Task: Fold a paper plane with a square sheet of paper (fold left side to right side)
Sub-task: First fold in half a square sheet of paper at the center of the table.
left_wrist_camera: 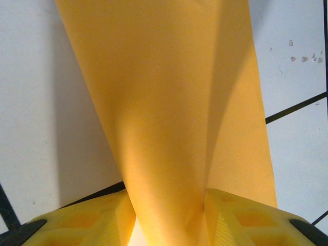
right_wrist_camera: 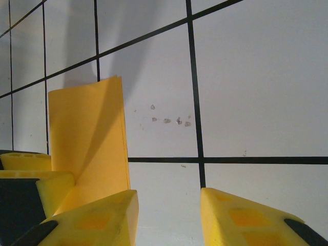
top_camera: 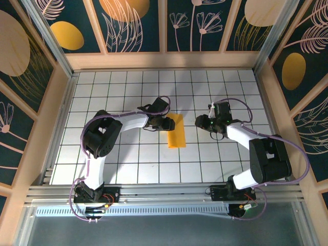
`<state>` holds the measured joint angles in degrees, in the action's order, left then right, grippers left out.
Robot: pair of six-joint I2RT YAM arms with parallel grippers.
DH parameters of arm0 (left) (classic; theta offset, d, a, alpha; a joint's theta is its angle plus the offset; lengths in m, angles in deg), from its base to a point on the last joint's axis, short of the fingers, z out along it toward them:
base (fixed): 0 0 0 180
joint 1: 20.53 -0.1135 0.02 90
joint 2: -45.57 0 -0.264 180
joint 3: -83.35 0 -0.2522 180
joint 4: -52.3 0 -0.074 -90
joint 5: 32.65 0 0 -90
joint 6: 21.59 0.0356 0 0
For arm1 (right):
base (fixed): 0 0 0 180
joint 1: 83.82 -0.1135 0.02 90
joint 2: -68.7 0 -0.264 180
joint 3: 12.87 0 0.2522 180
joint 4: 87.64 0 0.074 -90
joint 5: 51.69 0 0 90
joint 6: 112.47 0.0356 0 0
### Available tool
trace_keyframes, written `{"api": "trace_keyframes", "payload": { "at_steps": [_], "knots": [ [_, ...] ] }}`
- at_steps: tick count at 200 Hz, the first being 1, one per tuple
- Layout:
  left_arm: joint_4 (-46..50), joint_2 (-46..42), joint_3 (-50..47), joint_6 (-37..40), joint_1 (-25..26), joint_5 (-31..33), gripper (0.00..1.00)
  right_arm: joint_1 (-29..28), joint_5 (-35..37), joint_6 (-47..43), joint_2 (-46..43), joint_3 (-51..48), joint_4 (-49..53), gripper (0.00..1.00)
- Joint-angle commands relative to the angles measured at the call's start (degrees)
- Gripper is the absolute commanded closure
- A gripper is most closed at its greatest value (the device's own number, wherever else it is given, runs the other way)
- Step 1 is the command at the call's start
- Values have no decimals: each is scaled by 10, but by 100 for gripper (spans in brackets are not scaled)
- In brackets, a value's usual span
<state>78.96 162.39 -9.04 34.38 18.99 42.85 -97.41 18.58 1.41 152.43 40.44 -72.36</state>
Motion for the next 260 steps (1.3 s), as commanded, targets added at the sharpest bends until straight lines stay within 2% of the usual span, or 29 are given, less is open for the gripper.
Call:
{"api": "trace_keyframes", "payload": {
  "at_steps": [1,81,260],
  "knots": [
    [1,62,-8,15,6,18,58,4,-3,-10,-5,-9,3,63],
    [6,72,1,21,6,18,54,4,-15,-10,-7,-10,-3,63],
    [5,63,-13,15,6,35,55,2,-23,-12,-3,-7,0,63]
  ]
}}
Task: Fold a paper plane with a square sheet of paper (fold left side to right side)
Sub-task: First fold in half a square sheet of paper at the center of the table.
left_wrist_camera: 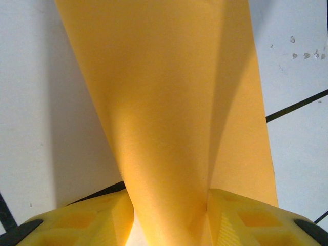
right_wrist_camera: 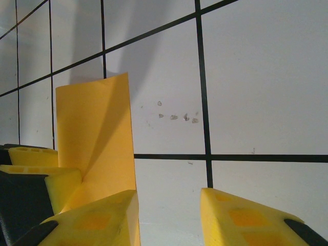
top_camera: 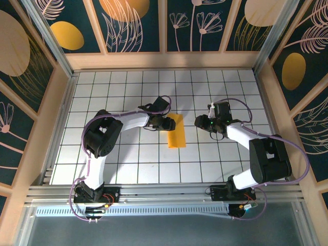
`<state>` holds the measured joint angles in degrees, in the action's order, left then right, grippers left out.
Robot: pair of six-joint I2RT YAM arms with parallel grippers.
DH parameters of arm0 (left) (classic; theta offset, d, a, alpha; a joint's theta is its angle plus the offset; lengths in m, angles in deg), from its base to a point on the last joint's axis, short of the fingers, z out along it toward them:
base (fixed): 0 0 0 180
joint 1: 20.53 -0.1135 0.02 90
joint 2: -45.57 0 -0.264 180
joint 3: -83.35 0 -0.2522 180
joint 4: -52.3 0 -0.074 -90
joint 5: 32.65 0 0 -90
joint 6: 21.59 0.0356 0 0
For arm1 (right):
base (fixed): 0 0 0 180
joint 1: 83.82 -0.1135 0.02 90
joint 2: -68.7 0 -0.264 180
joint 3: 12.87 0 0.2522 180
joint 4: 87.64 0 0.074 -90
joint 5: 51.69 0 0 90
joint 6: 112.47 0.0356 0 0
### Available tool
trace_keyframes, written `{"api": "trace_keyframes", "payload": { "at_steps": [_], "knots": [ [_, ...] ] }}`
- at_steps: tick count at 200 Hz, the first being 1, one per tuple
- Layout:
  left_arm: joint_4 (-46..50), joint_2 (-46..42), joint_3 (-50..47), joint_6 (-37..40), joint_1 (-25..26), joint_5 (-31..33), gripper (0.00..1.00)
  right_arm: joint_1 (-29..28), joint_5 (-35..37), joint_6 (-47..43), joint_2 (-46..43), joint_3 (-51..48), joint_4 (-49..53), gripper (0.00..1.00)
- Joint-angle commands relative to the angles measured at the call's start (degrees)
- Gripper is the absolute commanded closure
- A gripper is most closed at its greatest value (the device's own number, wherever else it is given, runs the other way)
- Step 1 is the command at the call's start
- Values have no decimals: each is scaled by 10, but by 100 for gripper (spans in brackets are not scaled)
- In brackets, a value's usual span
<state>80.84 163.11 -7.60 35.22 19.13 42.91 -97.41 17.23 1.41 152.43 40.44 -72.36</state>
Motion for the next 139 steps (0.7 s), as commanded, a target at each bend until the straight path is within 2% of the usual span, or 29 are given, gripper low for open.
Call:
{"api": "trace_keyframes", "payload": {
  "at_steps": [1,139],
  "knots": [
    [-13,56,-28,7,5,35,55,3,-9,-12,-4,-7,0,63],
    [-8,36,-38,20,4,53,57,3,-11,-15,2,-6,-1,63]
  ]
}}
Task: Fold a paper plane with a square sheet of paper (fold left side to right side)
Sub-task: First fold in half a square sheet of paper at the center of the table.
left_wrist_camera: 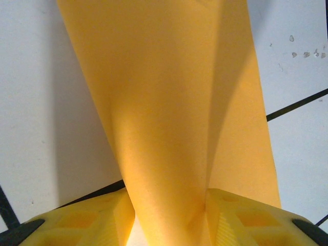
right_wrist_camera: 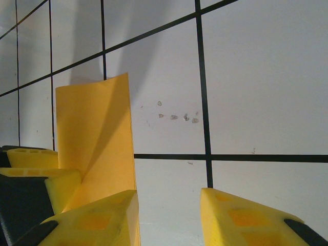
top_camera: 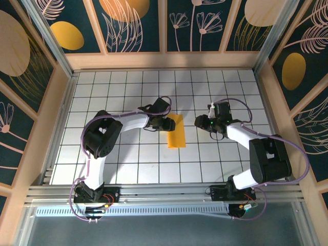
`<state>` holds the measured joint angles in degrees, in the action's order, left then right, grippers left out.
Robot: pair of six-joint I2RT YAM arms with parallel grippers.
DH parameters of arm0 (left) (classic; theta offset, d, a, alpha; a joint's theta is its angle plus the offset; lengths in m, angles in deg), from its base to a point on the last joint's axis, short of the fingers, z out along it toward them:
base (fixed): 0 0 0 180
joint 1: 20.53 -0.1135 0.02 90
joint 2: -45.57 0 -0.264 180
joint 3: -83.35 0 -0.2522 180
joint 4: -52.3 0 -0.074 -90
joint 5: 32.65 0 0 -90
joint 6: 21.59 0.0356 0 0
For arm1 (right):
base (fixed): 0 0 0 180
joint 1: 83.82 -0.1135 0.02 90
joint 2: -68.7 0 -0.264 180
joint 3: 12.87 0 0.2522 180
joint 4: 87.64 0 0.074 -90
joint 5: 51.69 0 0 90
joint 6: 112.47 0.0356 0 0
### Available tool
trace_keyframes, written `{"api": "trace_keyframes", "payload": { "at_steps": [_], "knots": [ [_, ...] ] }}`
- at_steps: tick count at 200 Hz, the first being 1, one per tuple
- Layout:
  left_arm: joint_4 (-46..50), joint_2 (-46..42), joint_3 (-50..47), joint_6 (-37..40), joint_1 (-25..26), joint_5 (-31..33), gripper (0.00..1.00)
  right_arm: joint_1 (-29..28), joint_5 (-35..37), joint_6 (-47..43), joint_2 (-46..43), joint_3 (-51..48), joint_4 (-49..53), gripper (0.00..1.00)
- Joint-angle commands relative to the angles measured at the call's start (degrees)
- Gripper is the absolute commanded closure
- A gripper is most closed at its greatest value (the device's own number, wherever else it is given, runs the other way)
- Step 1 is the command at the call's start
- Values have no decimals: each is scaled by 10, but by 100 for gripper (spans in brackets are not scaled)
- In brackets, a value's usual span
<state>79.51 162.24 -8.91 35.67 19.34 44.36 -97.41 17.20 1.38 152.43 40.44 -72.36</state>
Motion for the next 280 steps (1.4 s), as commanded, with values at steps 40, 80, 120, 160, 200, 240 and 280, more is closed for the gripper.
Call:
{"api": "trace_keyframes", "payload": {
  "at_steps": [40,80,120,160,200,240,280],
  "knots": [
    [4,53,-19,11,1,35,56,2,-13,-15,2,-7,-2,63],
    [5,59,-15,-2,2,34,55,3,-15,-14,1,-7,-1,63],
    [4,59,-21,-12,0,36,55,2,-15,-16,1,-6,-1,63],
    [-13,54,-40,-21,-10,27,56,2,-15,-17,0,-5,2,63],
    [-17,55,-41,-17,-12,17,56,2,-18,-17,2,-4,1,63],
    [-10,58,-39,1,-12,7,55,2,-21,-17,2,-5,0,63],
    [-6,64,-36,10,-11,0,54,2,-22,-18,3,-4,-1,63]
  ]
}}
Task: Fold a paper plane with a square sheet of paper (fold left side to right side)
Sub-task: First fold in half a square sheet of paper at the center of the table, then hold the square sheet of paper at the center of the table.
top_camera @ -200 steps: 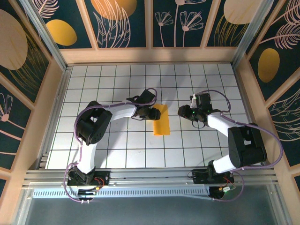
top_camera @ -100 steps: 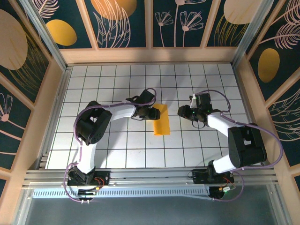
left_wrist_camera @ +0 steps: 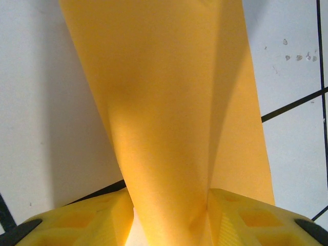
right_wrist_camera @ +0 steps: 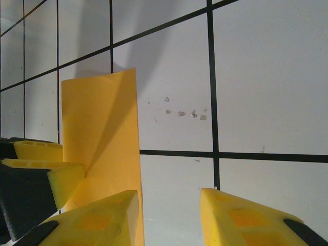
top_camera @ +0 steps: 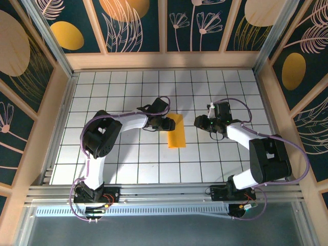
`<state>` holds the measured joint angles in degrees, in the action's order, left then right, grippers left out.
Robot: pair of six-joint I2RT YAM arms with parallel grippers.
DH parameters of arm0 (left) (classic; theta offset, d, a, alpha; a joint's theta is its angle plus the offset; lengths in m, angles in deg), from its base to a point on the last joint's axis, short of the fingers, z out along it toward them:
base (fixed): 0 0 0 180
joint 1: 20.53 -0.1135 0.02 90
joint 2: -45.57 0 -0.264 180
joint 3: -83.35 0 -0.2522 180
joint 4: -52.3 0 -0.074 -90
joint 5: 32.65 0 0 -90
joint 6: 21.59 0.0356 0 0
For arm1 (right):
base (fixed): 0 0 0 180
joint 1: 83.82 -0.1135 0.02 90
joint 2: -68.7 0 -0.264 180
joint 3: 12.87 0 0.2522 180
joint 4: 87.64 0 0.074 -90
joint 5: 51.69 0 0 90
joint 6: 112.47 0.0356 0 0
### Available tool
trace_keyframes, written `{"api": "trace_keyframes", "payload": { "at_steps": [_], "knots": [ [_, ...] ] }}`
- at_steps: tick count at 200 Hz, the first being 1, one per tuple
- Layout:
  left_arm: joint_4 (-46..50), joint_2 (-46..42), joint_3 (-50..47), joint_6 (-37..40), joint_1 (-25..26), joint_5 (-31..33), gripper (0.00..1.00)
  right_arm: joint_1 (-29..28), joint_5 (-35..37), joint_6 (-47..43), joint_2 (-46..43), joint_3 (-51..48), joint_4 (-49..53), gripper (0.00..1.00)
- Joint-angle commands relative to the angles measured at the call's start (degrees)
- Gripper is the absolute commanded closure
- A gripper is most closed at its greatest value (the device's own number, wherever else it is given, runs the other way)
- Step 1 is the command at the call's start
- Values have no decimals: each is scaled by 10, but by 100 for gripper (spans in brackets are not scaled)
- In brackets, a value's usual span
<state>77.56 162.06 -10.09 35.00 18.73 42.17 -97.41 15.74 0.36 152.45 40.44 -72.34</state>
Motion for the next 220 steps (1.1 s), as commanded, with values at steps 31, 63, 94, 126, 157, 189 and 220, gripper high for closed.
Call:
{"api": "trace_keyframes", "payload": {
  "at_steps": [31,63,94,126,157,189,220],
  "knots": [
    [17,68,-21,19,-5,25,54,1,-8,-8,4,-4,-1,63],
    [18,67,-21,13,-6,29,54,-1,-26,-9,7,-1,-4,64],
    [19,68,-22,9,-6,32,54,-19,-87,-3,29,5,-24,72],
    [19,69,-23,6,-5,33,54,-64,-125,11,74,23,-52,85],
    [18,70,-25,3,-6,35,54,-87,-119,26,107,34,-69,92],
    [18,74,-26,-1,-5,35,54,-85,-98,28,106,30,-65,92],
    [17,78,-28,-6,-7,38,53,-77,-92,29,101,24,-61,92]
  ]
}}
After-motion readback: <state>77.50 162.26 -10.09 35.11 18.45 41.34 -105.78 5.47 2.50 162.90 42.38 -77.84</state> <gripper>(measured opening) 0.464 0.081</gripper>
